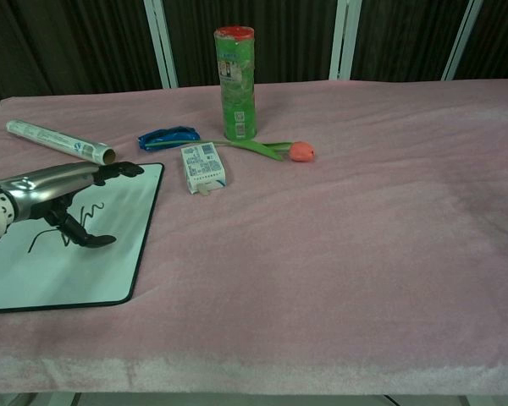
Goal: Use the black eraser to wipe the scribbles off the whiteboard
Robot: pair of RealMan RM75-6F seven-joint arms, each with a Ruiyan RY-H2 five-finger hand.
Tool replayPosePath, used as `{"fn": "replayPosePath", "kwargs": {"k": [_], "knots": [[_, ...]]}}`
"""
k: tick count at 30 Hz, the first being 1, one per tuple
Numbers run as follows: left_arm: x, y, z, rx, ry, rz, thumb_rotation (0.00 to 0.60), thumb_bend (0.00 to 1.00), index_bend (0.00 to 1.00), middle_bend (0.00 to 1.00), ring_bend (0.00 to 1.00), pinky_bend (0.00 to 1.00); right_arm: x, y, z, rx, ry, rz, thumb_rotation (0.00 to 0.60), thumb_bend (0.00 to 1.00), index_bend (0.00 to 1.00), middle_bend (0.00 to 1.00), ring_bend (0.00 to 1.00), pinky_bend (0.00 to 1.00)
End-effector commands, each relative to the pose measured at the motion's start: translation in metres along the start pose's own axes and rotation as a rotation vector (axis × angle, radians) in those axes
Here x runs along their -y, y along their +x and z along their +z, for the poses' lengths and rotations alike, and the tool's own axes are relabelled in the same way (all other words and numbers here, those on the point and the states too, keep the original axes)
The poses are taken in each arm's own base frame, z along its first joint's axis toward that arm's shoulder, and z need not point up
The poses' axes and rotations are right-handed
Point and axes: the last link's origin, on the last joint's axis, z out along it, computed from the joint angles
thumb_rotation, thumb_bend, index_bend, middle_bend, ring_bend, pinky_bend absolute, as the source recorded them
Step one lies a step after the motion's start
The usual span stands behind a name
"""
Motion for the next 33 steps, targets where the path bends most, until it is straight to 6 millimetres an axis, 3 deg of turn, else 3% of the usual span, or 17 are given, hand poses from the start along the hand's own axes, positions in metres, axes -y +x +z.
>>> {"fn": "replayPosePath", "kwargs": {"k": [1, 8, 12, 17, 24, 33], "knots": [[-0.001, -0.001, 0.001, 0.005, 0.001, -0.005, 0.6, 0.29, 0.0, 0.04, 0.02, 0.11, -0.001, 0.001, -0.001, 0.0, 0.0, 0.003, 0.6, 0.26, 0.0, 0.0, 0.0, 0.11], [-0.002, -0.003, -0.001, 0.002, -0.005, -0.014, 0.6, 0.29, 0.01, 0.04, 0.02, 0.12, 0.002, 0.0, -0.002, 0.001, 0.011, -0.001, 0.6, 0.26, 0.0, 0.0, 0.0, 0.11], [0.006, 0.006, -0.012, -0.059, 0.018, 0.03, 0.6, 0.29, 0.01, 0.04, 0.02, 0.12, 0.002, -0.002, -0.001, 0.009, 0.013, -0.004, 0.6, 0.26, 0.0, 0.0, 0.0, 0.11], [0.045, 0.024, -0.035, -0.185, 0.174, 0.112, 0.6, 0.29, 0.01, 0.04, 0.03, 0.12, 0.002, -0.002, -0.002, 0.013, 0.021, -0.004, 0.6, 0.26, 0.0, 0.0, 0.0, 0.11], [0.111, 0.037, -0.051, -0.203, 0.423, 0.028, 0.6, 0.29, 0.01, 0.05, 0.04, 0.12, 0.005, -0.003, -0.004, 0.019, 0.033, -0.01, 0.6, 0.26, 0.0, 0.0, 0.0, 0.11], [0.134, 0.029, -0.051, -0.124, 0.495, -0.037, 0.6, 0.29, 0.05, 0.11, 0.08, 0.16, 0.005, -0.003, -0.005, 0.017, 0.032, -0.007, 0.6, 0.26, 0.0, 0.0, 0.0, 0.11]]}}
